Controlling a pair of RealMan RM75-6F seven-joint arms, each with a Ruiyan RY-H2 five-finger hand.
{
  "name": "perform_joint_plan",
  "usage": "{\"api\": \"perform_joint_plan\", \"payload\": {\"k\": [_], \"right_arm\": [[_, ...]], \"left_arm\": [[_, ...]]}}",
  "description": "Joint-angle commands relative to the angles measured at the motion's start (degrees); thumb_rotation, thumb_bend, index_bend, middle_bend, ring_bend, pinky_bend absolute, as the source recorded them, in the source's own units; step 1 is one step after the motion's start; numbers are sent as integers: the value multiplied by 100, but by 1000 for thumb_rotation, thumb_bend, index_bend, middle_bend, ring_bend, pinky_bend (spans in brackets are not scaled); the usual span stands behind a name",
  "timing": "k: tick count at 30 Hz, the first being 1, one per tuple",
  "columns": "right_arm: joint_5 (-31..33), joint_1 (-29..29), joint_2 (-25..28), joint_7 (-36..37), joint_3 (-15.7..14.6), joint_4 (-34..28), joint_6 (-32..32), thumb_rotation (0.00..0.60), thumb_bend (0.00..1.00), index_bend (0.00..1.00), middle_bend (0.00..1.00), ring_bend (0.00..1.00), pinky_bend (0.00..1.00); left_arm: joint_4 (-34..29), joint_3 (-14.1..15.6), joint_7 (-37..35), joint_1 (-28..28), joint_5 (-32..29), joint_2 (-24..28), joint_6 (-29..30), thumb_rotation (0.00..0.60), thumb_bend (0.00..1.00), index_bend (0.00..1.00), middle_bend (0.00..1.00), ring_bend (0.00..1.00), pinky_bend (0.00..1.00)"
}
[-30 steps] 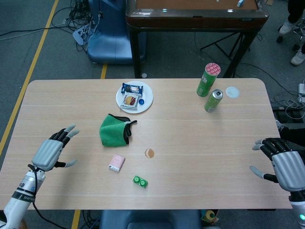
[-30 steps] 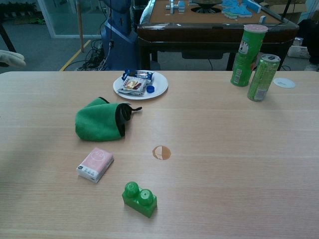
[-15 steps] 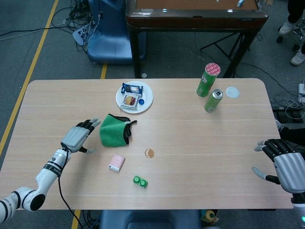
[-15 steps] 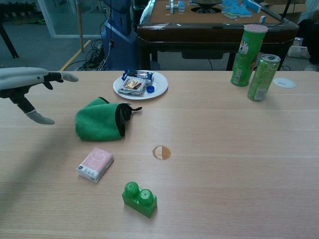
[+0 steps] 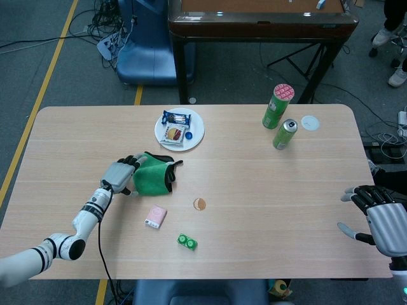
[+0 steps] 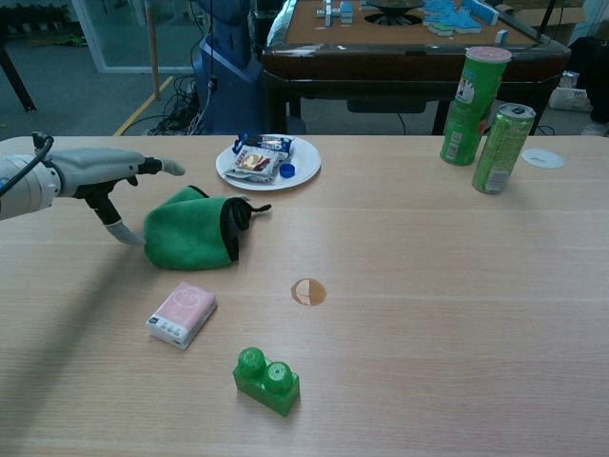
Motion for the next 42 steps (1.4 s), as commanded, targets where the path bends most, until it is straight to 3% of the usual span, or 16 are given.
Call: {"api": "perform_joint_plan", "payload": {"k": [1, 10, 14, 20, 26, 29, 42], "right_arm": [[24, -1, 0, 7, 3, 9, -16, 600, 212, 394, 345, 252, 227], [98, -10, -5, 68, 15, 67, -45, 600, 211, 395, 345, 252, 227], [115, -16, -11, 98, 16, 93, -46, 600, 212, 394, 345, 252, 227], [144, -14, -22, 120, 22, 122, -69, 600, 212, 394, 345, 252, 227], [130, -9, -25, 112, 24, 110, -74, 600, 211, 394, 345, 252, 227], [138, -21, -17, 105, 22, 102, -65, 600, 212, 395, 345, 252, 227], [155, 3, -58, 108, 32, 127, -112, 600, 212, 394, 345, 252, 227]], "left_arm": [[217, -51, 64, -139, -150, -200, -45, 600, 137, 63, 19, 52, 139], [788, -77, 215, -498, -440, -727, -252, 600, 137, 172, 36, 80, 141], [1078, -29, 270, -601, -463, -967, -292, 600, 137, 309, 148, 169, 198], [1444, 109, 230, -700, -219, -1271, -259, 600, 138, 430, 319, 346, 456], [1747, 110, -230, -740, 219, -1505, 30, 600, 160, 587, 580, 569, 752], [1621, 63, -568, -747, 424, -1440, 177, 600, 164, 614, 622, 609, 812], [-180, 53, -1027, -735, 969, -870, 602, 600, 164, 599, 623, 603, 812]]}}
